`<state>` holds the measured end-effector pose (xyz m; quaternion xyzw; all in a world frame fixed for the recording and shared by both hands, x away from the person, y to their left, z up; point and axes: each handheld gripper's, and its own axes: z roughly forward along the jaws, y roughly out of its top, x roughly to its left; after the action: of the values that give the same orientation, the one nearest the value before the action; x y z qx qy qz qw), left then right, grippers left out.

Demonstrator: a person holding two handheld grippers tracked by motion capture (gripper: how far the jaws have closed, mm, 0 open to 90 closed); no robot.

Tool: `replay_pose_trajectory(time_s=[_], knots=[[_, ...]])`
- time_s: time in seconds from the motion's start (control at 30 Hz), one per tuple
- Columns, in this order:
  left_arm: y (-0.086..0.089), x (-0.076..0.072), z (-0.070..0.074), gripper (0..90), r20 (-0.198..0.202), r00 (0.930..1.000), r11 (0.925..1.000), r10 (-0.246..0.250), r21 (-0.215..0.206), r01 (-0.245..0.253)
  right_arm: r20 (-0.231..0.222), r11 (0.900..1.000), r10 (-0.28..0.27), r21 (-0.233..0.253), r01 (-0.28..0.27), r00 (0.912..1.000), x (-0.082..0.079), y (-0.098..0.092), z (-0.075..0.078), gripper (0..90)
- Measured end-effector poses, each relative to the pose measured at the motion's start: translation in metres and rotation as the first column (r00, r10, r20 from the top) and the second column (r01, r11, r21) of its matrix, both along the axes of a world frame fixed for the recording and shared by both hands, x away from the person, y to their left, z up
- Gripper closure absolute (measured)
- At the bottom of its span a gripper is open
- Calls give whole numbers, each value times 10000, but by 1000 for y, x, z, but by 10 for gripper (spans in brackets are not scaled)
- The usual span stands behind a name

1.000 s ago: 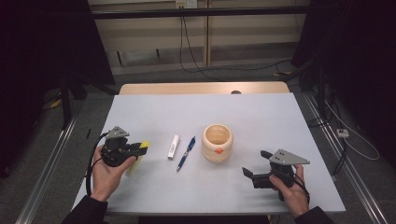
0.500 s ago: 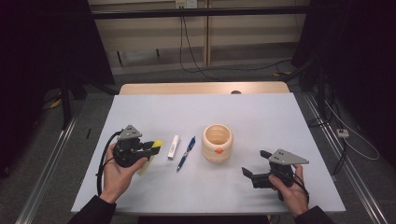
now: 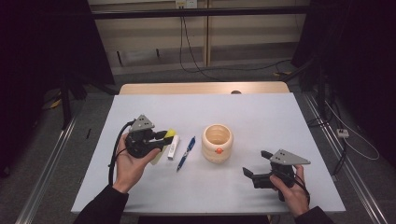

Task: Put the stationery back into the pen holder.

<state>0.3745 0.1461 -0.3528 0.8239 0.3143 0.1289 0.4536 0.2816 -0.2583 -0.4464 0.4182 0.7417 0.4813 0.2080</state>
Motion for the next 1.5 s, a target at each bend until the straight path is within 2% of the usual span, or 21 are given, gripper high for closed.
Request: replay_pose_trajectory(time_s=[0.17, 0.27, 0.53, 0.6, 0.67, 1.07, 1.27, 1.5], knots=[[-11, 2, 7, 675, 237, 9996, 9996, -173, -222, 179, -3, 10000, -15, 53, 15, 10000, 0, -1, 0, 37], [-19, 3, 13, 675, 372, 9989, 9995, -300, -101, 304, -7, 10000, -40, 59, 40, 10000, 0, -1, 0, 37], [-32, 4, 20, 675, 839, 9945, 9963, -624, -538, 670, 3, 10000, -40, 76, 40, 10000, 0, -1, 0, 37], [-34, 4, 18, 675, 758, 9950, 9943, -646, -802, 707, 20, 10000, -40, 55, 40, 10000, -1, -1, 0, 37], [-36, 6, 16, 675, 647, 9956, 9935, -679, -874, 734, -8, 10000, -47, 70, 47, 10000, 0, -1, 0, 37], [-61, 12, 15, 675, 465, 9894, 9855, -1375, -941, 1414, -32, 10000, 30, 70, -29, 10000, 0, -1, -1, 37], [-75, 13, 25, 675, 722, 9874, 9788, -1405, -1400, 1496, -44, 10000, 43, 71, -43, 10000, 0, -1, -1, 37], [-95, 17, 30, 675, 890, 9842, 9748, -1533, -1499, 1654, -41, 9999, 80, 62, -80, 10000, 0, 0, -1, 37]])
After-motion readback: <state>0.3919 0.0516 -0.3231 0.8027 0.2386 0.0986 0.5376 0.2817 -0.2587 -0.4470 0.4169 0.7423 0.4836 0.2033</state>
